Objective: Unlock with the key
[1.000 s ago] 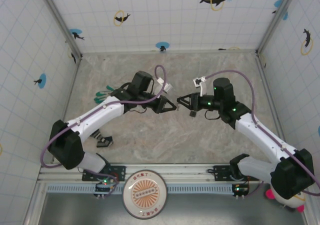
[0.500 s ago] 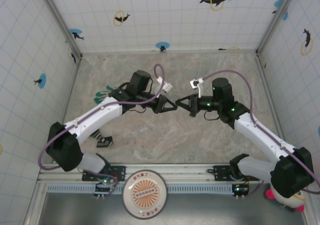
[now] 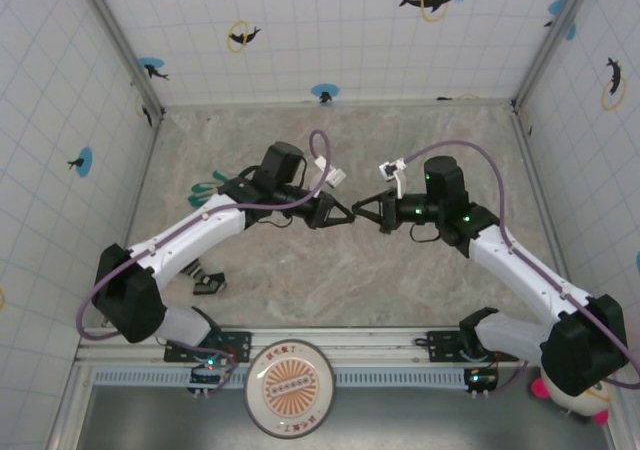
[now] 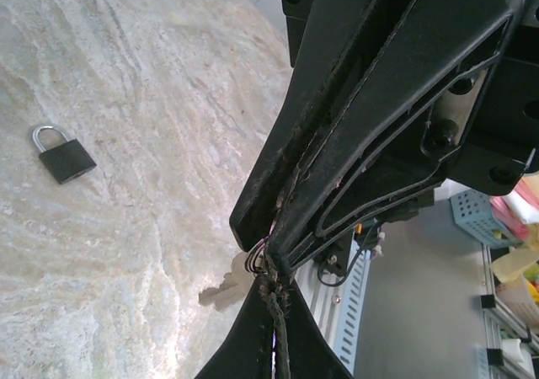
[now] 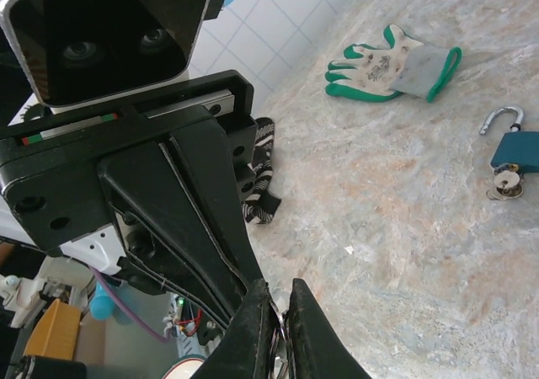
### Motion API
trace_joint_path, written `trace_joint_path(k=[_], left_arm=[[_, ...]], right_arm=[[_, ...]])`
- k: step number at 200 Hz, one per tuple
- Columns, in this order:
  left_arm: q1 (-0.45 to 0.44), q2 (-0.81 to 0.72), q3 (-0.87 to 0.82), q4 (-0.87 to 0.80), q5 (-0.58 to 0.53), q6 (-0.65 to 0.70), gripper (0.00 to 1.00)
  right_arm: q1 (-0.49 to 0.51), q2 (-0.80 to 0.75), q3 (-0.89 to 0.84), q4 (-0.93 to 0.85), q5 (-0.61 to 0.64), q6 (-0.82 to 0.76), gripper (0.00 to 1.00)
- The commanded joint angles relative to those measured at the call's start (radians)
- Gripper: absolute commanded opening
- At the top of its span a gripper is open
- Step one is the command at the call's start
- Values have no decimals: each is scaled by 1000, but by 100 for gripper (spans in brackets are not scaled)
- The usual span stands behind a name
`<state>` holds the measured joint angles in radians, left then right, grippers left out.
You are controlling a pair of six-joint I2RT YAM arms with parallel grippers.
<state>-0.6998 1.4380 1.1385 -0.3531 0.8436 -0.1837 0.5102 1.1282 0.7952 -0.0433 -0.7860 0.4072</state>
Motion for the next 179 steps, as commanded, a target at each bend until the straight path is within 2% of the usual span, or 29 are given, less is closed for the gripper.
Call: trace_joint_path(k=[1,19,56,75,89,105,155,179], left_arm=[[13,-41,-14,56,-56,-4,14],[38,-68,-50,104,-73,-47,23],[76,-151,-146,258,-123,-171,24],[78,-192,-205,371,-188,-263,25],[78,-217,-245,464,-250,-340,35],[78,-231,-293,591,-292,-429,37],[77,-213,-345,910,-275,-610,43],[70,-202,-352,975,-232,-632,44]], right_arm=[[-11,-16,18,-57,45,-16,0],[-32,-40,2,7,99,28,0],[-45,-82,-42,178,183,153,0],[-45,-106,-78,282,287,246,0],[-42,-115,-97,351,347,312,0],[-31,-127,-132,428,439,386,0],[54,-162,-251,694,669,565,0],[100,-184,-290,756,769,609,0]])
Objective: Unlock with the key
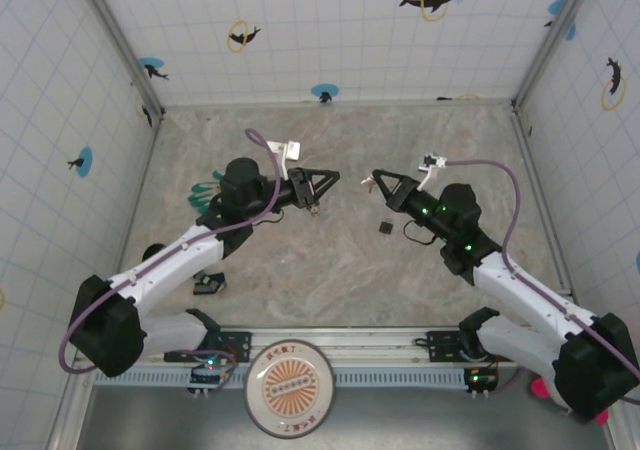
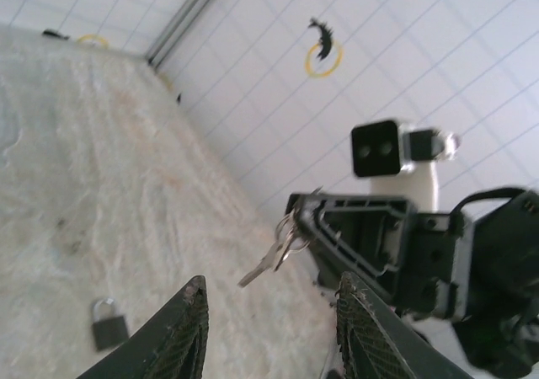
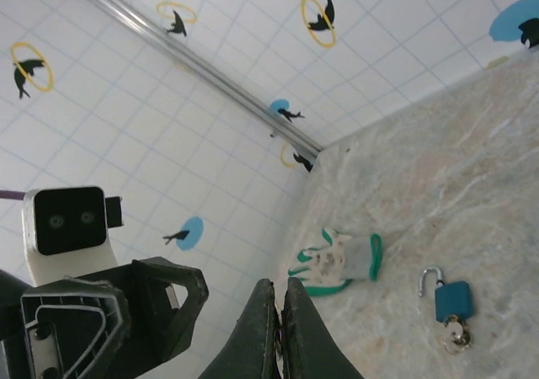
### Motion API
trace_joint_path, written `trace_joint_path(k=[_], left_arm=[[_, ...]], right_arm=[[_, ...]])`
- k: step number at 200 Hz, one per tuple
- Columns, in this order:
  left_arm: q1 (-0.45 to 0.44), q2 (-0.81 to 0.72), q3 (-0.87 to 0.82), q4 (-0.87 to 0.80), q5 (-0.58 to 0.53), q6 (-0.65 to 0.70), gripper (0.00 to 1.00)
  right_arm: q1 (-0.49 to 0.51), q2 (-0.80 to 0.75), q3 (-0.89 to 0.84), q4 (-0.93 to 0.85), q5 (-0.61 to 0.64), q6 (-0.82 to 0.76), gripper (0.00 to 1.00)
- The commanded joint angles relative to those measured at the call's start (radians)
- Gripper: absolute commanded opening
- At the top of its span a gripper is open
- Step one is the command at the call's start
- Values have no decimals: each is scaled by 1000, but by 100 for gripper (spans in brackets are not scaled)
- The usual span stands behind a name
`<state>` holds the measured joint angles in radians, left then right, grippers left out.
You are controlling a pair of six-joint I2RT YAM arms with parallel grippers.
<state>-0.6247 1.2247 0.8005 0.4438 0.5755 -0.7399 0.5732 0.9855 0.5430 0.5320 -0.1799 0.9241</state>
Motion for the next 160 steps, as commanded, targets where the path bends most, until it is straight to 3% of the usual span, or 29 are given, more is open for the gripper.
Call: trace_joint_path(k=[1,27,73,160], left_arm=[[-7,12,-13,179,38,-76,44],[-43,29,-1,181,52,-61,44],[-59,56,-21,290,72,-104,46],[-73,73,-1,272,87,-85,45]], right_arm=[[39,-42,-40,182,166,93,0],[68,-44,-53,221,208,116,0],[95,-2,-29,265,179,128,0],[132,58,-13,366,134,145,0]])
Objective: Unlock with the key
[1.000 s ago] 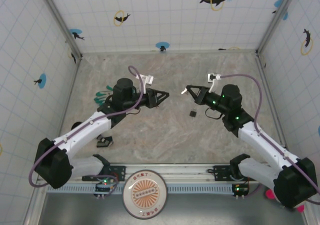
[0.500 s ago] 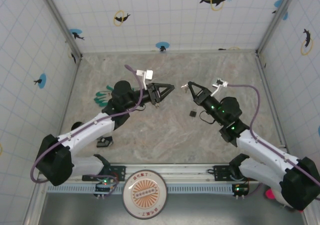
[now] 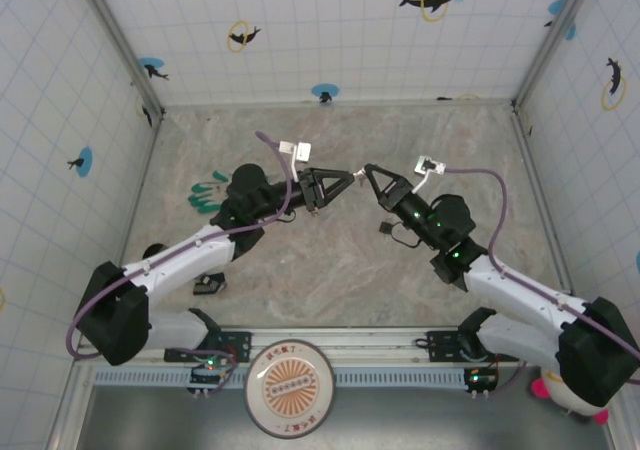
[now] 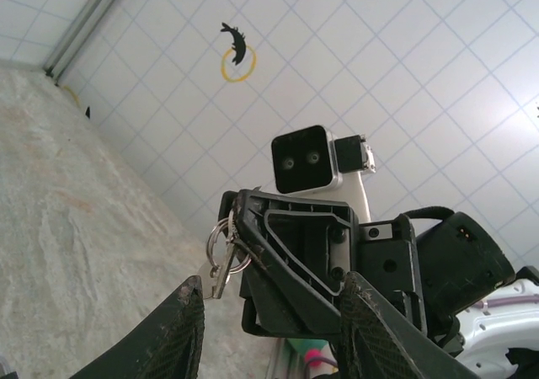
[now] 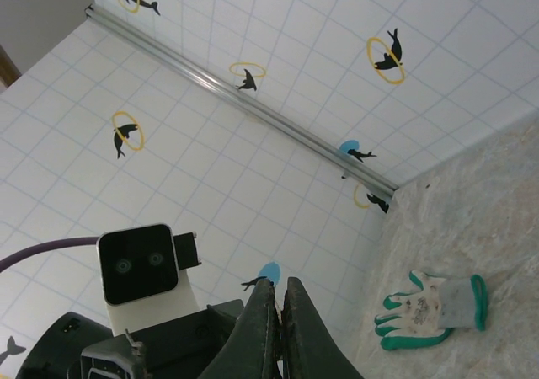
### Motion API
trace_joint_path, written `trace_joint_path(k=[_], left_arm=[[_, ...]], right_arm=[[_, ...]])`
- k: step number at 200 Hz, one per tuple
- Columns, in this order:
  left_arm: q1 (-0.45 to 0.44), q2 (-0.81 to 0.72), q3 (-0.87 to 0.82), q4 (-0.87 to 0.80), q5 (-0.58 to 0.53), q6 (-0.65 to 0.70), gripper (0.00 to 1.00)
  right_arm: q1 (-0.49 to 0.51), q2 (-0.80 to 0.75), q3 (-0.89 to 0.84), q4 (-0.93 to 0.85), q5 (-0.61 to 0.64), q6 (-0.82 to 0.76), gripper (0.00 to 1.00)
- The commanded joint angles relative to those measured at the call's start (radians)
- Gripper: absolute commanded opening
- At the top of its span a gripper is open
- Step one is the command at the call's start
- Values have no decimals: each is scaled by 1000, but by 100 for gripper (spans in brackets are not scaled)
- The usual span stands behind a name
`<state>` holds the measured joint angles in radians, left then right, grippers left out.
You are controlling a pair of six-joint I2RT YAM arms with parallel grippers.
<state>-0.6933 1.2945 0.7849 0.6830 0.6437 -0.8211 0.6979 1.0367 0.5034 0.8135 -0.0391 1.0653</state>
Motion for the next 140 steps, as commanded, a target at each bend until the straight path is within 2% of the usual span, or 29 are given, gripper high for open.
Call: trace_joint_path(k=[1,39,78,94,103,129,140], left_arm=[[-5,3,15,32,19,-4,45],[-8,8,22,34,26,-3,35],[-9,9,28,35,38,0,15],[-9,11,30,35,42,-1,13],[-9,11,30,33,40,0,9],[-9,10,35,33,40,1,14],[-9,8,37,33,39,3,13]], right_arm=[[8,8,27,84,-7,4,0],[13,29,29,106,-21,13,0],[18,36,30,122,-30,18,0],[18,40,33,129,-35,21,0],[17,43,41,125,-46,19,0],[18,60,51,124,-71,22,0],[18,67,55,125,-83,24,0]])
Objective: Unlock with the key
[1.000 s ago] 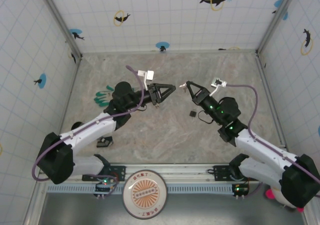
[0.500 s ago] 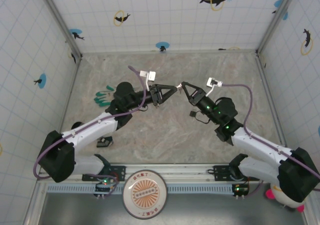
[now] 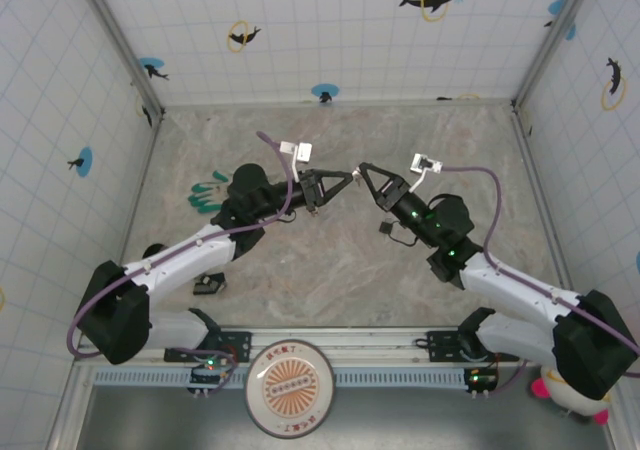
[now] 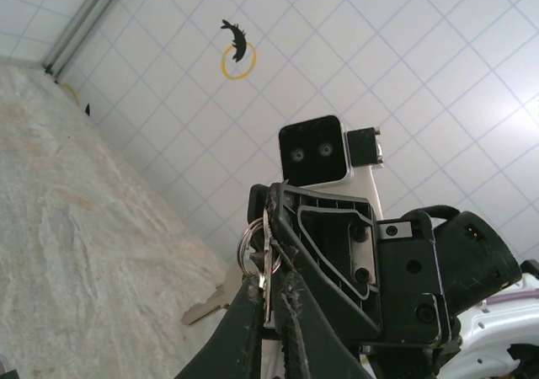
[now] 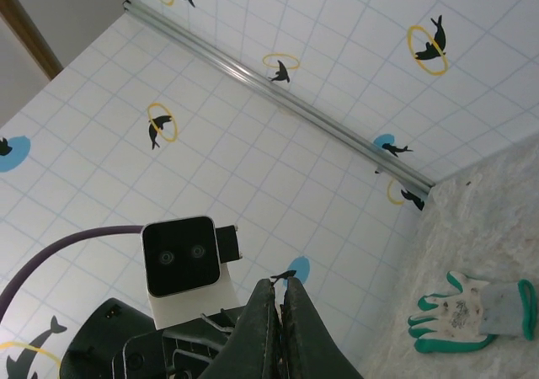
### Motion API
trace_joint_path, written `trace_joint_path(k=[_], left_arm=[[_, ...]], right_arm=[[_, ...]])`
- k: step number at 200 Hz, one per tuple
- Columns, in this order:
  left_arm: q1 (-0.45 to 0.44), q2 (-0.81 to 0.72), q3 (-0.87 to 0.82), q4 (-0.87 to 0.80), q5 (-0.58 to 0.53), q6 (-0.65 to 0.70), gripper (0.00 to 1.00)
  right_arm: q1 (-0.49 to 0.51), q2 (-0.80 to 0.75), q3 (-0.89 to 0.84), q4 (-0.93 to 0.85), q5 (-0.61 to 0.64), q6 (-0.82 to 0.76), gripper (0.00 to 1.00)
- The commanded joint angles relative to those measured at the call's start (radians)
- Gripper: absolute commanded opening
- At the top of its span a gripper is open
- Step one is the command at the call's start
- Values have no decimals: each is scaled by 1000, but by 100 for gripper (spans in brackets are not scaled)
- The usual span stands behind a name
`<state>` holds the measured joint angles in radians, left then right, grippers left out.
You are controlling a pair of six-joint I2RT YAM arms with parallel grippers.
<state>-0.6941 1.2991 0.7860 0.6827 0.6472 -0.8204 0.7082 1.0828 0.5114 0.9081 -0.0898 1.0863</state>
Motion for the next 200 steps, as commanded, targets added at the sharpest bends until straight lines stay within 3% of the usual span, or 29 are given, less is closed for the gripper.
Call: trace_joint_path(k=[1,20,60,87,110,145,175,200], left_arm=[[-8,3,35,34,36,3,13],[-8,2,35,35,41,7,0],[-8,-15,42,-25,32,41,0],[-7,-20,117,-278,-3,164,0],[0,15,212,-511,6,272,0],[14,73,280,-733,57,379,0],[14,148,368,-918,128,472,0],[14,169,389,-945,203,501,0]], right_arm=[[8,20,47,30,-32,4,0],[8,25,49,29,-40,4,0],[-12,-11,44,-55,-50,-29,0],[-69,-68,36,-201,-80,-74,30],[-137,-139,31,-350,-94,-143,36],[-246,-175,63,-526,-263,-212,38],[-298,-124,79,-540,-429,-223,36],[-294,-76,96,-508,-556,-232,36]])
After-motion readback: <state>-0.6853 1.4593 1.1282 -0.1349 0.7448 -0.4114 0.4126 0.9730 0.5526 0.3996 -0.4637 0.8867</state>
